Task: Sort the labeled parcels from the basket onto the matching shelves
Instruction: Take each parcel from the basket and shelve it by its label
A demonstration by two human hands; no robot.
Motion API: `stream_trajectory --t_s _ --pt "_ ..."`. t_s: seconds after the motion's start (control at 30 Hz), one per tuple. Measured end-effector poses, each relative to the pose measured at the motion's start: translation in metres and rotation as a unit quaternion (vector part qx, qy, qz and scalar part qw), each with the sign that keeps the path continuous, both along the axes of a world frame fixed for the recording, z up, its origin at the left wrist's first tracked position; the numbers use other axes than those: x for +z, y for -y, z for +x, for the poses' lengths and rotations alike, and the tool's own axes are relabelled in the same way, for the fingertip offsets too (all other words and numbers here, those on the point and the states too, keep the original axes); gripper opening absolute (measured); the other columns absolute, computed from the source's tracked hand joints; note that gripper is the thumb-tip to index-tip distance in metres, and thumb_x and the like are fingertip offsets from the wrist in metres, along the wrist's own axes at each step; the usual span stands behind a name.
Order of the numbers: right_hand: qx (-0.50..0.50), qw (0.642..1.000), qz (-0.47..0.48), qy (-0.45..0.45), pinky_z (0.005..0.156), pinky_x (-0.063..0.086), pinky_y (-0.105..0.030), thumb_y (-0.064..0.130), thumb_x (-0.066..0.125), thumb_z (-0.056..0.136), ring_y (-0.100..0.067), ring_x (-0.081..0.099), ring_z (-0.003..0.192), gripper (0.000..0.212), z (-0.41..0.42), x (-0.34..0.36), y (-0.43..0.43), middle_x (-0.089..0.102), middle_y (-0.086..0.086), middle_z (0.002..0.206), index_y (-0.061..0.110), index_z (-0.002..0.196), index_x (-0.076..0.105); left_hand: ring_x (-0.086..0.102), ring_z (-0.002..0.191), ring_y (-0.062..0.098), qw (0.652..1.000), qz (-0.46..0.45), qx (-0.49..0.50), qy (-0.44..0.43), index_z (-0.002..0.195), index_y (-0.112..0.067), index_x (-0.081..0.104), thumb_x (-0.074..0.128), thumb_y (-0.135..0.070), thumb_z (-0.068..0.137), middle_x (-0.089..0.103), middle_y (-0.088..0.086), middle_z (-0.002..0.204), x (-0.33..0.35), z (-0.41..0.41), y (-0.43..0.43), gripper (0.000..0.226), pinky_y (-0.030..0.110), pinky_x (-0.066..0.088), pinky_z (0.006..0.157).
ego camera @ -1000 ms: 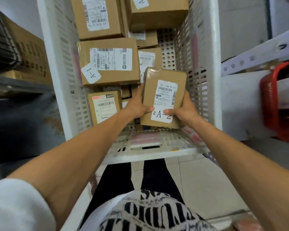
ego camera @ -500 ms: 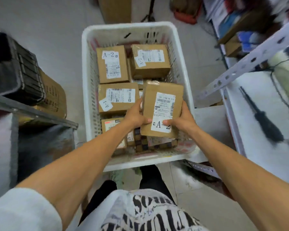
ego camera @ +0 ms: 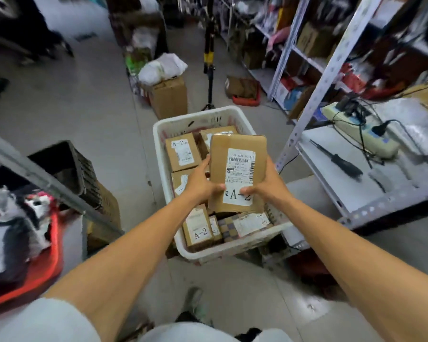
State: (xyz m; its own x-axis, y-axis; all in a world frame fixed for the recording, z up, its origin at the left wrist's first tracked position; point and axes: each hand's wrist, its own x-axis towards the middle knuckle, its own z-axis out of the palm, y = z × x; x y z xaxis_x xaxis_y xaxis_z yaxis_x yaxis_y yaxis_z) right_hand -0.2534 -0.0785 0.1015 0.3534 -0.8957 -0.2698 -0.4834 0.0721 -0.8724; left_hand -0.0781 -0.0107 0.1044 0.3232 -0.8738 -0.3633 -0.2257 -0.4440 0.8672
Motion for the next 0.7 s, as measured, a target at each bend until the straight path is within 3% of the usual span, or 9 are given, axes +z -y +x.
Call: stream_trajectory --t_s 0.13,0.27,0.33,0.4,0.47,0.53,0.7 --pt "0.0 1.0 -0.021 0.011 0.095 0.051 -0.038 -0.001 0.088 0.053 -0.017 0.057 0.114 0.116 -0.013 0.023 -0.035 0.058 0.002 0.124 0.019 0.146 0.021 0.039 0.136 0.022 1.0 -0.021 0.01 0.009 0.151 -0.022 0.024 0.082 -0.005 0.07 0.039 0.002 0.15 0.026 -0.015 -0.036 0.101 0.04 0.036 0.109" --pt "0.007 0.999 -0.041 0.027 0.066 0.044 -0.004 -0.008 0.084 0.058 -0.012 0.056 0.106 0.101 -0.049 0.038 -0.074 0.058 0.005 0.114 0.015 0.141 0.03 0.039 0.136 0.023 0.999 -0.042 0.018 0.013 0.151 -0.023 0.024 0.082 -0.004 0.068 0.038 0.0 0.15 0.04 -0.05 -0.077 0.103 0.041 0.038 0.108" --pt "0.007 0.999 -0.049 0.022 0.071 0.045 -0.007 -0.004 0.086 0.057 -0.014 0.057 0.107 0.099 -0.074 0.038 -0.095 0.058 0.005 0.113 0.016 0.138 0.033 0.041 0.134 0.022 0.999 -0.046 0.022 0.01 0.151 -0.025 0.023 0.081 -0.002 0.07 0.038 -0.001 0.15 0.042 -0.075 -0.099 0.103 0.042 0.04 0.107" --pt "0.003 0.999 -0.05 0.004 0.089 0.049 -0.027 0.001 0.088 0.053 -0.016 0.057 0.11 0.105 -0.102 0.032 -0.117 0.059 0.006 0.114 0.019 0.14 0.032 0.046 0.13 0.023 0.999 -0.038 0.028 0.01 0.151 -0.029 0.023 0.081 -0.002 0.07 0.044 0.001 0.145 0.038 -0.105 -0.122 0.104 0.046 0.044 0.104" --pt "0.002 0.999 -0.054 -0.006 0.098 0.046 -0.037 0.005 0.09 0.052 -0.016 0.056 0.111 0.106 -0.132 0.028 -0.141 0.06 0.005 0.116 0.019 0.139 0.032 0.049 0.126 0.023 0.999 -0.024 0.021 0.017 0.15 -0.029 0.023 0.083 -0.004 0.068 0.049 0.003 0.14 0.03 -0.134 -0.14 0.105 0.045 0.046 0.102" --pt "-0.017 0.999 -0.046 -0.012 0.1 0.044 -0.034 0.006 0.089 0.054 -0.013 0.054 0.11 0.104 -0.162 0.024 -0.163 0.06 0.003 0.12 0.019 0.14 0.032 0.052 0.123 0.022 0.999 -0.006 0.005 0.032 0.149 -0.023 0.028 0.084 -0.008 0.068 0.052 0.004 0.138 0.023 -0.162 -0.155 0.099 0.038 0.046 0.1" --pt "-0.09 0.994 -0.053 -0.033 0.101 0.045 -0.035 0.01 0.089 0.057 -0.017 0.057 0.115 0.103 -0.238 0.022 -0.206 0.062 0.002 0.121 0.022 0.141 0.031 0.051 0.126 0.026 0.997 0.015 -0.056 0.043 0.144 -0.018 0.032 0.08 -0.008 0.073 0.05 0.006 0.14 0.023 -0.235 -0.171 0.087 0.04 0.047 0.098"
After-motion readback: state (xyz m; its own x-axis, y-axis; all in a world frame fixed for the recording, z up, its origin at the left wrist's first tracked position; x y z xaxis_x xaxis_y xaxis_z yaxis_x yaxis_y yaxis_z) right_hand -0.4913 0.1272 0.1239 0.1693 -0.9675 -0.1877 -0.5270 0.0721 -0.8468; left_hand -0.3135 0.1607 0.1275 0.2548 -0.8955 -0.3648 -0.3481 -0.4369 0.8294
